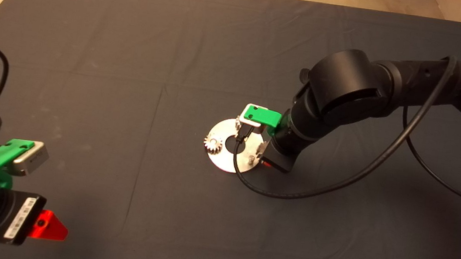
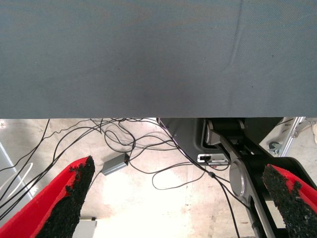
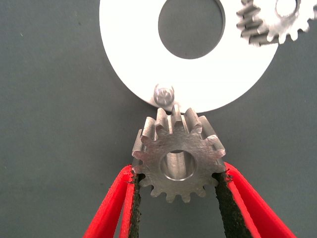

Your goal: Install three planetary gears onto the carrier pins

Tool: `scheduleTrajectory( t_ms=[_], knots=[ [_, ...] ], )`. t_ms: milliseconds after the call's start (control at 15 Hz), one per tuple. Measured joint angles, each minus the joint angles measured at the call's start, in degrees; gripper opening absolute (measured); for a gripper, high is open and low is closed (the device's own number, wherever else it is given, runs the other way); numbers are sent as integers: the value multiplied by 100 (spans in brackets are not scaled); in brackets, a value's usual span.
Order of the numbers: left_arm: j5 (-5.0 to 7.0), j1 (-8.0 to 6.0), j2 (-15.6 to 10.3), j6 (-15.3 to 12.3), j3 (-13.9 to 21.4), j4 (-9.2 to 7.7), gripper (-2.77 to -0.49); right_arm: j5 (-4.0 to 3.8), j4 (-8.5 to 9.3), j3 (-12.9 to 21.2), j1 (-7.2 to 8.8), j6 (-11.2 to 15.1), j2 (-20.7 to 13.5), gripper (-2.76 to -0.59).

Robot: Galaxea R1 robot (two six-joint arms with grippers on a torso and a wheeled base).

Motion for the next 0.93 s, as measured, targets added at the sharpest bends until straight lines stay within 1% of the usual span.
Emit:
scheduleTrajectory(
  t_ms=[333,467,933],
  knots=[
    [0,0,0,0,2,0,-80,-2,26,-188,-5,0,118,-242],
    [0,0,0,1,2,0,-80,0,30,-210,-32,0,140,-242],
    [0,0,0,1,2,0,-80,-2,39,-216,-33,-4,151,-242]
  ],
)
